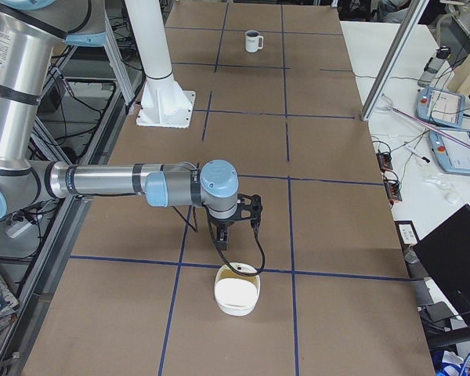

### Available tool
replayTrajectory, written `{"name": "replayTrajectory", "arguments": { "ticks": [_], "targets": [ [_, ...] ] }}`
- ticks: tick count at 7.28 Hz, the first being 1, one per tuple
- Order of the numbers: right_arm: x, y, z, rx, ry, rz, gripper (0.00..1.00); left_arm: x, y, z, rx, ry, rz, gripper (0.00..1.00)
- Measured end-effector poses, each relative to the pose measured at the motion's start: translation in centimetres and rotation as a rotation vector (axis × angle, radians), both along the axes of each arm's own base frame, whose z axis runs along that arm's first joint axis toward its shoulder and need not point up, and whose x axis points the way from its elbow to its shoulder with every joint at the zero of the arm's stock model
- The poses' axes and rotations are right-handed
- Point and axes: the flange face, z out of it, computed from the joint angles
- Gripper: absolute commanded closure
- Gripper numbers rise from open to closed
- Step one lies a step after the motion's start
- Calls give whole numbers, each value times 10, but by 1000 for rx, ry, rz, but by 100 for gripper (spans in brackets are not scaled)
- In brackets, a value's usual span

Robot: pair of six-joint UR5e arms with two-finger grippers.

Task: Left arm hands cup to right arm to dump lemon

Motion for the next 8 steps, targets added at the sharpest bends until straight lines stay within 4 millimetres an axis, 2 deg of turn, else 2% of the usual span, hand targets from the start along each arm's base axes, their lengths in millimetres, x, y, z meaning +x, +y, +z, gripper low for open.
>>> {"name": "replayTrajectory", "arguments": {
  "ticks": [4, 8],
  "targets": [
    [1, -3, 11, -18, -16, -2, 0, 0, 2, 0, 2, 0, 0, 0],
    [1, -1, 14, -30, -15, 8, 0, 1, -1, -1, 11, 10, 6, 0]
  ]
}}
